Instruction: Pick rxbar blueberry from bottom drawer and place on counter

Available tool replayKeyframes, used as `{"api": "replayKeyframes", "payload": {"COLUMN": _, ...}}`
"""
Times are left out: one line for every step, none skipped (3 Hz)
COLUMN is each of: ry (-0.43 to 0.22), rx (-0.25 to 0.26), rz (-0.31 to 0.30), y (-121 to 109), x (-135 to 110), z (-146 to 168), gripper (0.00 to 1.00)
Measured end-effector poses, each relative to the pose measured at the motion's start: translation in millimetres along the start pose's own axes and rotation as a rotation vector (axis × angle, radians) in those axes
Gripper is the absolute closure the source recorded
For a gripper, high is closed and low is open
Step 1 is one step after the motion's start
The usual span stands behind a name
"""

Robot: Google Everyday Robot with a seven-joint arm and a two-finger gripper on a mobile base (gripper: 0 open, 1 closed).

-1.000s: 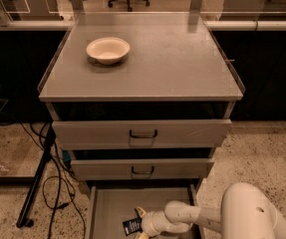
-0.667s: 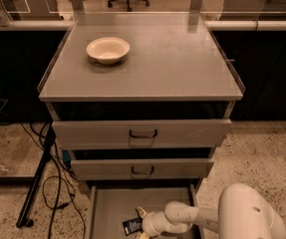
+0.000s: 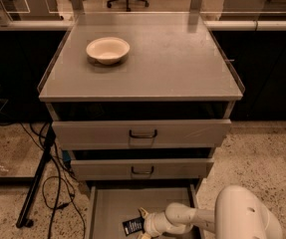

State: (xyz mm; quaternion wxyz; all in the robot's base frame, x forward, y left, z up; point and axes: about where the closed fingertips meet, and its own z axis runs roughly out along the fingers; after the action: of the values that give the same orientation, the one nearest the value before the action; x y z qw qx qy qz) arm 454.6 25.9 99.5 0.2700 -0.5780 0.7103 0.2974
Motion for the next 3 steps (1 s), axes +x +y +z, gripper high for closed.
{"api": "replayKeyframes", "payload": {"ry": 0.001, "rx": 0.001, "rz": 0.000, "y": -0.3, "x": 0.6, "z": 0.3, "gripper": 0.16}}
{"api": "replayKeyframes", "payload": {"ry": 0.001, "rx": 0.001, "rz": 0.000, "y": -0.2, "x": 0.6, "z": 0.3, "gripper": 0.39}}
{"api": "replayKeyframes", "payload": {"ry": 0.001, "rx": 0.001, "rz": 0.000, "y": -0.2, "x": 0.6, "z": 0.3, "gripper": 0.63}}
